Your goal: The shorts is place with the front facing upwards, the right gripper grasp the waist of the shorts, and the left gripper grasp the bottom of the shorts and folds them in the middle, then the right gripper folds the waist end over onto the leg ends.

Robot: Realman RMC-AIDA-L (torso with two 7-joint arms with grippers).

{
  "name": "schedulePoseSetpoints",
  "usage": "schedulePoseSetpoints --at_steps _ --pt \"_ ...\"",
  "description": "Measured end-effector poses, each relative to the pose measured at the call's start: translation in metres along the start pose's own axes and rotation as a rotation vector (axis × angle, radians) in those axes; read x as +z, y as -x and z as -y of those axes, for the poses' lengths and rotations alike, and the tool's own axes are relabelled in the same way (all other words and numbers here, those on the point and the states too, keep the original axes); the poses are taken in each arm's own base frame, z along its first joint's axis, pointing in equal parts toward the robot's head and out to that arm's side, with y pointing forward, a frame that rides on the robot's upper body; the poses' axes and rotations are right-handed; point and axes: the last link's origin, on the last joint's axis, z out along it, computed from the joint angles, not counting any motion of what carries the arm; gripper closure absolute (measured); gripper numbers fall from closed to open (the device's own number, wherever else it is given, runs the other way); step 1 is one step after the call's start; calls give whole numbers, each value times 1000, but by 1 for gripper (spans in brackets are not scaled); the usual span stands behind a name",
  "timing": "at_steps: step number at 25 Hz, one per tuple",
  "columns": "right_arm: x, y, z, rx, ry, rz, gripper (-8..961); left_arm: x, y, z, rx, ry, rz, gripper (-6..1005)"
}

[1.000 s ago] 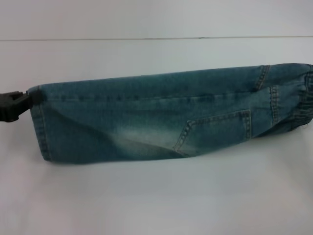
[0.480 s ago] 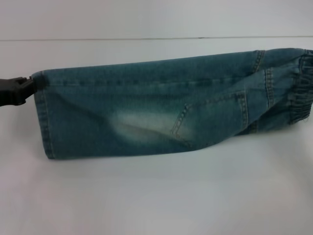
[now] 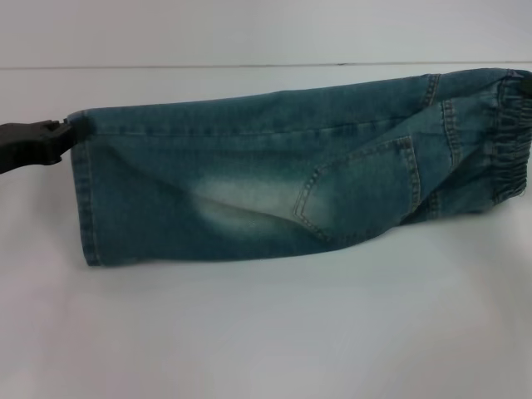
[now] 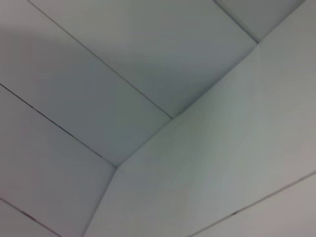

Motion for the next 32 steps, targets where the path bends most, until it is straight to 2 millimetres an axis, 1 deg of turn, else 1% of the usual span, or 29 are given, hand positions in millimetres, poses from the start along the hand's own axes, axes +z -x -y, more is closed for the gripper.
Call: schedulePoseSetpoints --at_steps 5,8,10,13,14,15,16,18,21,23,26,29,32 --pt "15 -1 1 -6 -41 2 813 13 -1 2 9 -39 12 957" --pt "28 -3 3 -14 -84 5 806 26 2 8 5 -118 16 957" --pt "38 -4 4 -35 -114 -1 802 39 5 10 15 -162 36 956" --pt "54 -2 4 -82 -168 -10 795 54 9 13 32 -225 70 923" --pt "58 -2 3 -100 -186 -17 792 58 9 15 38 -252 75 912" --pt "63 -1 3 -122 -203 -27 790 58 9 15 38 -252 75 901" --pt "66 -2 2 -138 -211 -40 788 64 9 14 48 -275 81 890" --pt "73 -2 -1 -193 -227 -72 783 68 7 12 65 -277 85 777" --pt "72 0 -2 -218 -222 -82 776 68 1 9 82 -263 77 622" --pt "66 0 -2 -226 -210 -90 532 63 -1 8 82 -250 61 537" --pt "50 1 2 -224 -201 -89 409 56 -2 5 71 -219 33 411" --pt "31 2 8 -237 -212 -71 286 47 -2 3 61 -194 8 371" --pt "15 1 10 -251 -213 -51 200 42 -1 0 54 -166 -14 331"
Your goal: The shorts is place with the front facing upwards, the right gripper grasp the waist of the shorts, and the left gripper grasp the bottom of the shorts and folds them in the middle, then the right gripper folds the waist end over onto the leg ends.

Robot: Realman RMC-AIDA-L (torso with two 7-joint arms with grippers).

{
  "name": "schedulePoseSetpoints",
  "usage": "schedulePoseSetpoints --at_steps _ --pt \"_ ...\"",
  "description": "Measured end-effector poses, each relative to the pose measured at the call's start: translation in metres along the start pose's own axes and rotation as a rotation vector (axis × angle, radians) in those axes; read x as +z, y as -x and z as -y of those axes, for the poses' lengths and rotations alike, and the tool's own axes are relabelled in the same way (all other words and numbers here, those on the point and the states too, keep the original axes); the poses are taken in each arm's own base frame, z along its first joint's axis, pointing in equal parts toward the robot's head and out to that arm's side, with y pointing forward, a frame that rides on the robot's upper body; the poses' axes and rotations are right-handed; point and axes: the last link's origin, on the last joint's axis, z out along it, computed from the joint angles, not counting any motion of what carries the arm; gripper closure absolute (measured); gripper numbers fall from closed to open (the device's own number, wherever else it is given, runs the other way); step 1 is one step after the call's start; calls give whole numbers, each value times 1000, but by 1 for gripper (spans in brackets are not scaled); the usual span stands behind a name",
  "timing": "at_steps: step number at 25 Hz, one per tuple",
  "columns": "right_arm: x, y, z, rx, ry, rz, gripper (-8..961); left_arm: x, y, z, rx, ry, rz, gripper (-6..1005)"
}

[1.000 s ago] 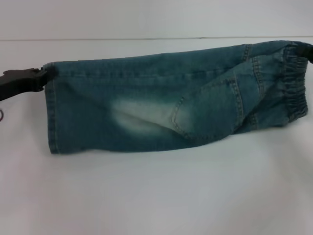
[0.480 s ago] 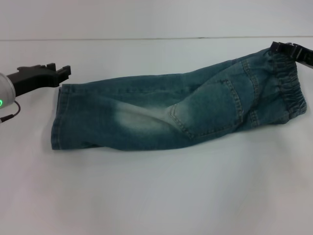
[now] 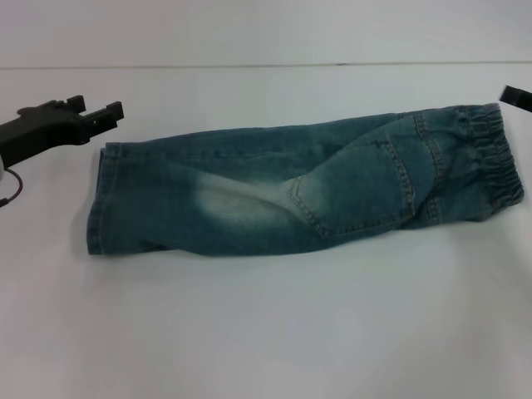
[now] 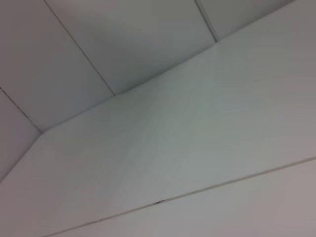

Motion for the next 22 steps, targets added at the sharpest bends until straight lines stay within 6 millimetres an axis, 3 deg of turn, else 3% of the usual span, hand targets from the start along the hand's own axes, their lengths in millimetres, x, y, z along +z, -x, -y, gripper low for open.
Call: schedulePoseSetpoints --at_steps 5,14,22 --pt "-18 -6 6 -54 -5 19 122 -4 3 -5 0 38 -16 264" --pt "-48 -33 8 -144 32 2 85 -5 10 -25 46 160 -18 265" --pt "-49 -49 15 -119 15 -7 75 -5 20 -39 66 246 -29 265"
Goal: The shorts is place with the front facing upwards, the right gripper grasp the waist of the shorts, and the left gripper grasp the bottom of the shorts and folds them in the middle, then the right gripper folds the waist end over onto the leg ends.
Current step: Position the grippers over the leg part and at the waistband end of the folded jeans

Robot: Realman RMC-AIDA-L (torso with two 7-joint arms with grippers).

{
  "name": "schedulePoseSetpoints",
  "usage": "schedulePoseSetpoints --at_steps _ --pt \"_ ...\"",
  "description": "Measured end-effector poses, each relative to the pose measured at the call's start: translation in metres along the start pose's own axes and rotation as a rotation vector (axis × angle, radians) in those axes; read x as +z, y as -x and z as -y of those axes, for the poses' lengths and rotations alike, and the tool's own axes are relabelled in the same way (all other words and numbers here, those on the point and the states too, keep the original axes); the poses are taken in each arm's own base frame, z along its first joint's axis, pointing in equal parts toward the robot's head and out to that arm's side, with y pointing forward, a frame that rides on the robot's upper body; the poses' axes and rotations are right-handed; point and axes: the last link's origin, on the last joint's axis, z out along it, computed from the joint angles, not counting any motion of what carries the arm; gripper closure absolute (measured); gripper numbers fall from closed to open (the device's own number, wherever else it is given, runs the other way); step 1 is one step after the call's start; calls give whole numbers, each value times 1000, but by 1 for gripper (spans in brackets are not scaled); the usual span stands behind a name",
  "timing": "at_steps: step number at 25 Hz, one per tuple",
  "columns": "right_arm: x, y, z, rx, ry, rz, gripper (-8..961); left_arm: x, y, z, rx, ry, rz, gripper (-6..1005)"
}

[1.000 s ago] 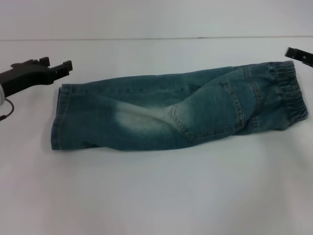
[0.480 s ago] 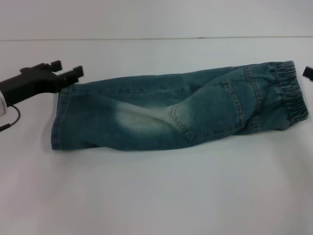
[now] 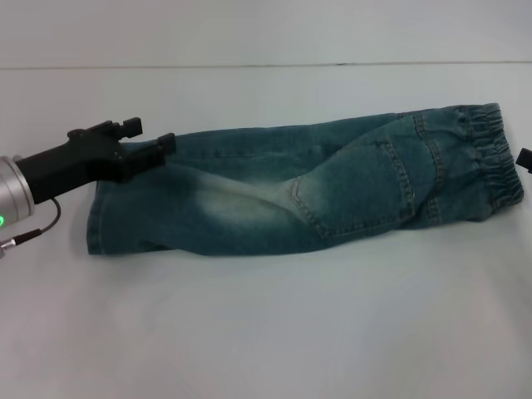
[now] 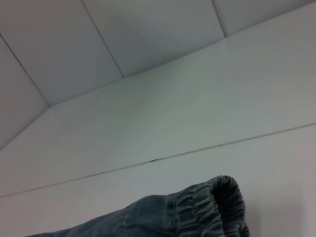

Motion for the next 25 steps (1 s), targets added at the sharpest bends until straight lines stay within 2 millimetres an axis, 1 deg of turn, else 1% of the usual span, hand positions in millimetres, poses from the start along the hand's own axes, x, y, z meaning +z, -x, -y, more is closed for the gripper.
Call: schedulePoseSetpoints --at_steps 3,5,6,11,12,17,22,25 --pt "7 1 2 10 -18 -3 76 1 4 -1 -15 2 4 264" --pt "18 3 2 20 -22 -18 76 0 5 -1 -19 1 5 264" --pt "18 3 2 20 -22 -18 76 0 5 -1 -19 0 5 264" --pt "37 9 -3 47 18 -67 77 0 5 -1 -21 -1 5 264" --pt "37 9 -3 47 18 -67 77 1 5 -1 -21 -1 5 263" --pt "50 15 -6 33 2 -102 78 1 2 0 -15 0 4 263" --pt "62 14 -12 26 8 -155 79 1 2 0 -16 -1 4 263" --pt "66 14 -15 37 22 -191 84 2 2 0 -13 1 3 264"
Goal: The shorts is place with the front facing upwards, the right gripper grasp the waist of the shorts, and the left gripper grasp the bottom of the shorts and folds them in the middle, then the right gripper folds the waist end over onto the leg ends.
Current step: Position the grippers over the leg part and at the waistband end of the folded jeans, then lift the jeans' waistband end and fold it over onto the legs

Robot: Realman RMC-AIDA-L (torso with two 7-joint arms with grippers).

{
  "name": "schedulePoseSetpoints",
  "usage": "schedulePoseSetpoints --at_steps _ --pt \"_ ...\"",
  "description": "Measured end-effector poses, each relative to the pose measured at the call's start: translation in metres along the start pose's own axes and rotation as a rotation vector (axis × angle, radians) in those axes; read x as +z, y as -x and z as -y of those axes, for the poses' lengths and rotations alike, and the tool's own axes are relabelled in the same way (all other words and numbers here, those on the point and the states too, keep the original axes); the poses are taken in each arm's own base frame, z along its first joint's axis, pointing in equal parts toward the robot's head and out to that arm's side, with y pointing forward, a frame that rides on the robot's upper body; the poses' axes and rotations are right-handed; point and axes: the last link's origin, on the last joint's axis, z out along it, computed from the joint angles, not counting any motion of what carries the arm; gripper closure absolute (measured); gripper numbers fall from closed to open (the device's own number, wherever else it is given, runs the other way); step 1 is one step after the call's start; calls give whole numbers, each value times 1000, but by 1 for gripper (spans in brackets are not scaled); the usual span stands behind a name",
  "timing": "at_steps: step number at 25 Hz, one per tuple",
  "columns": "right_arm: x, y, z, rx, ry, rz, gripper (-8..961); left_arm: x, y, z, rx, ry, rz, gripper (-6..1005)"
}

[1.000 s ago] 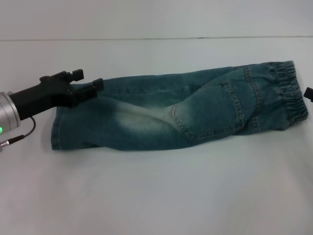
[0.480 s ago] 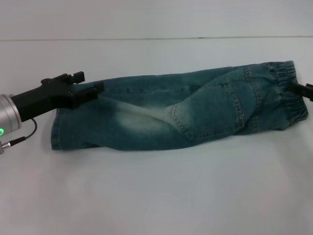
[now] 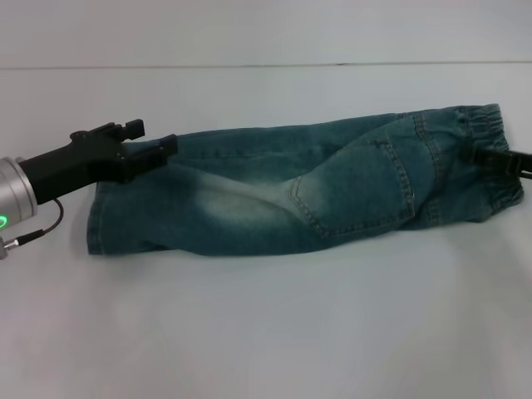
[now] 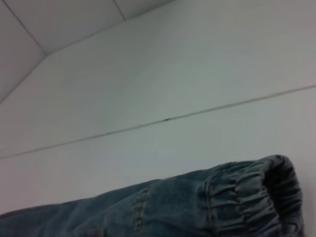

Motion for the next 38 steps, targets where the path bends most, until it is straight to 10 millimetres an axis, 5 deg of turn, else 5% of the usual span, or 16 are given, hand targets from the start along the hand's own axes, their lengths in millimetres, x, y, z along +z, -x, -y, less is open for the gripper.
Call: schedulePoseSetpoints --at_steps 7,9,20,23,31,38 --pt "-7 3 -1 -12 41 -31 102 5 -1 -3 15 17 0 265" --pt "-9 4 -2 -17 49 -31 303 7 0 -5 18 23 -3 265" --pt "-15 5 -5 -12 89 -30 757 27 7 -17 40 45 -71 269" --pt "-18 7 -5 -1 95 -27 779 37 13 -25 38 38 -153 278" --pt "-25 11 -10 18 138 -28 839 66 34 -57 177 -127 -341 717" --pt "-33 18 -18 17 193 -40 839 81 40 -77 324 -280 -360 934"
